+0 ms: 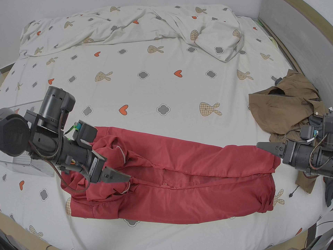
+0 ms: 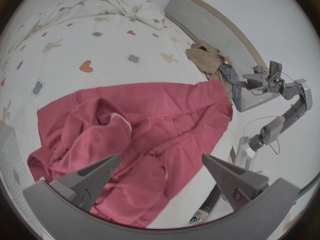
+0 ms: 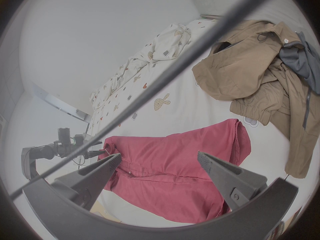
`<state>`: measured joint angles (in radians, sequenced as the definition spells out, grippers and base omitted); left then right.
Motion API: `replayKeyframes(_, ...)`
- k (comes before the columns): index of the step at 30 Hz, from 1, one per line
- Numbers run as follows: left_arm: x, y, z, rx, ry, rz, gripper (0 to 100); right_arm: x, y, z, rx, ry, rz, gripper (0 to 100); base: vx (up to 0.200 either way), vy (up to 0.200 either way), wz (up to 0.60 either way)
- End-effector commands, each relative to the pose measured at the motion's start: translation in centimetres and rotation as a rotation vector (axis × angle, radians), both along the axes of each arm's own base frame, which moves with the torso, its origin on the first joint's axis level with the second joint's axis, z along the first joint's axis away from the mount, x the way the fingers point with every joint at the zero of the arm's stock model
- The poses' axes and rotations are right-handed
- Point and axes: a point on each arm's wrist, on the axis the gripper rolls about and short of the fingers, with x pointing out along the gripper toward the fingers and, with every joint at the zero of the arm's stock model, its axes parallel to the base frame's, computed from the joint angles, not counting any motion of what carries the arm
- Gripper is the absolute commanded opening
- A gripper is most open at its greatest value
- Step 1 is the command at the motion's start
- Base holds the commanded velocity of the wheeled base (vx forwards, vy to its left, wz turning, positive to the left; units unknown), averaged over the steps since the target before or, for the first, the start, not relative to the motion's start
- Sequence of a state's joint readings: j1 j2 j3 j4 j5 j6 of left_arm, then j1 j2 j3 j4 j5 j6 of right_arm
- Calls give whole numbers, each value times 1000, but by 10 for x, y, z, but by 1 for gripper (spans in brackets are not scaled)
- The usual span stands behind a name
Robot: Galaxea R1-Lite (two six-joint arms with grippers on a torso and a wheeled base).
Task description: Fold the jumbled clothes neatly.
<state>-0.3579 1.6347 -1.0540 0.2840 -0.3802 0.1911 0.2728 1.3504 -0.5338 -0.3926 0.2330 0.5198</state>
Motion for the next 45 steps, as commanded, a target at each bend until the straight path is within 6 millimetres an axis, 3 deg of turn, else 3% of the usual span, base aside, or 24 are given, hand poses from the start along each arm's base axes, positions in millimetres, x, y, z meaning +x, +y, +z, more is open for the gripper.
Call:
replayKeyframes(1, 4, 3, -28, 6, 140, -11, 100, 0, 1, 0, 1, 2, 1, 100, 0, 0, 0)
replayKeyframes(4, 8, 3, -31, 7, 141, -7, 100, 0, 1, 0, 1, 2, 1, 100, 0, 0, 0)
replayKeyframes(5, 24, 6, -39, -6, 113, 23, 100, 0, 0, 0, 0, 1, -2, 100, 0, 0, 0)
replayKeyframes(10, 46, 8, -49, -27, 74, 58, 100, -1, 0, -1, -3, 3, -2, 100, 0, 0, 0)
replayKeyframes(16, 67, 7, -47, -71, 46, 109, 100, -1, 0, -2, -3, 7, -1, 100, 0, 0, 0)
replayKeyframes(24, 86, 2, -63, -76, 39, 112, 100, -1, 0, -6, -9, 20, -2, 100, 0, 0, 0)
replayKeyframes(34, 92, 0, -59, -88, 15, 115, 100, 2, -2, -18, -26, 72, -13, 100, 0, 0, 0)
replayKeyframes(38, 86, 1, -50, -96, -3, 114, 100, 7, -3, -27, -37, 112, -24, 100, 0, 0, 0)
replayKeyframes(41, 61, 5, -14, -150, -67, 123, 100, 18, -21, -37, -43, 156, -115, 100, 0, 0, 0)
replayKeyframes(42, 61, 5, -14, -150, -67, 123, 100, 18, -21, -37, -43, 156, -115, 100, 0, 0, 0)
replayKeyframes(45, 31, 12, 28, -250, -136, 126, 100, 24, -44, -42, -33, 186, -219, 100, 0, 0, 0)
